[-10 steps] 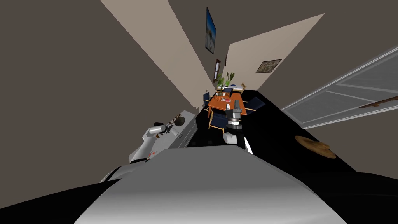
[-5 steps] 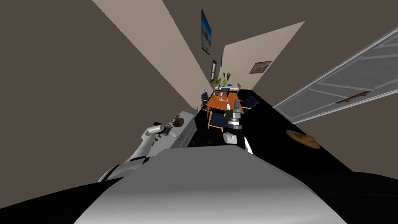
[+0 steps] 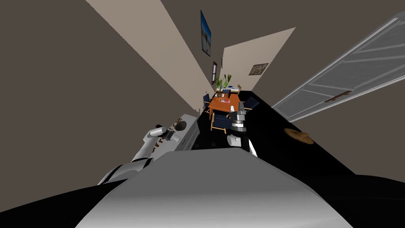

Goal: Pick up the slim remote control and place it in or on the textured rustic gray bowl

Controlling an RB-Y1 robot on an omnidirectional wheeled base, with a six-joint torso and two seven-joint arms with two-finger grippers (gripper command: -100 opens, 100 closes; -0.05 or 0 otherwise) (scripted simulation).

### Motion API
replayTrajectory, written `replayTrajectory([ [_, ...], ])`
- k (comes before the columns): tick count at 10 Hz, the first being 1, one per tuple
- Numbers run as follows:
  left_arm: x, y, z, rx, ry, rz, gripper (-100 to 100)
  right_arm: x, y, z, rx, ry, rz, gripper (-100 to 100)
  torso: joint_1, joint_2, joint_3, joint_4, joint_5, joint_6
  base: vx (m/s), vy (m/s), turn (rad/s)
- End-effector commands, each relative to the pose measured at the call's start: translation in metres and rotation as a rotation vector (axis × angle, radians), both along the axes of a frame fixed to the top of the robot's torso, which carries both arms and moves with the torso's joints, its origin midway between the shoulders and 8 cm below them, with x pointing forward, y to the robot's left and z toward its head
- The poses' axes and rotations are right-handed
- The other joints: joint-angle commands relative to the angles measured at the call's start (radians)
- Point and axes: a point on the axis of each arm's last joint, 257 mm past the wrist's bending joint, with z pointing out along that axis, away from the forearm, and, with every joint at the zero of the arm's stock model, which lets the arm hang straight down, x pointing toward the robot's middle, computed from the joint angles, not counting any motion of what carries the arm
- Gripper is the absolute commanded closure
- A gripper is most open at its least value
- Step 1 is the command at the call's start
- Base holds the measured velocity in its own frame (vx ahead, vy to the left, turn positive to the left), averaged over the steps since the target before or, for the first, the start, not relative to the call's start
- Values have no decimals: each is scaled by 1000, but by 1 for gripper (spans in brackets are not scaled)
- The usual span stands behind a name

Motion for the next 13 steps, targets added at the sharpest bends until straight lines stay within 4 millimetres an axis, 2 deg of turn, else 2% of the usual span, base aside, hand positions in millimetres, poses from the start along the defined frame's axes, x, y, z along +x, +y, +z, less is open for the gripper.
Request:
replayTrajectory([
  [1, -15, -3, -3, -26, 53, 10, -100, 0, 0, 0, 0, 0, 0, 0, 0, 0, 0, 0, 0, 0, 18, 24, -164],
  [3, -29, -6, -9, -51, 103, 19, -100, 0, 0, 0, 0, 0, 0, 0, 0, -1, 0, 0, 0, 0, 25, 23, -92],
  [4, -24, -4, -7, -43, 87, 18, -100, 0, 0, 0, 0, 0, 0, 0, 0, -1, -1, 0, 0, 0, 15, 8, -12],
  [5, -25, -5, -7, -45, 91, 17, 0, 0, 0, 0, 0, 0, 0, 0, -1, -1, 0, 0, 0, 0, 0, 0, 0],
  [6, -29, -4, -17, -45, 89, 28, -100, 0, 0, 0, 0, 0, 0, 0, -1, 0, 0, 0, 0, 0, -2, 8, -84],
  [9, -36, -3, -31, -45, 86, 44, -100, 0, 0, 0, 0, 0, 0, 0, 0, 1, 1, 0, 0, 0, -3, 18, -64],
  [10, -35, -4, -28, -46, 88, 40, -100, 0, 0, 0, 0, 0, 0, 0, 0, 1, 1, 0, 0, 0, -2, 6, -13],
  [11, -34, -4, -29, -45, 87, 41, 100, 0, 0, 0, 0, 0, 0, 0, -1, 1, 0, 0, 0, -1, 0, 0, 0],
  [13, -35, -4, -29, -44, 88, 38, 100, 0, 0, 0, 0, 0, 0, 0, -1, 0, 0, 0, 0, -1, -1, 0, -5],
])
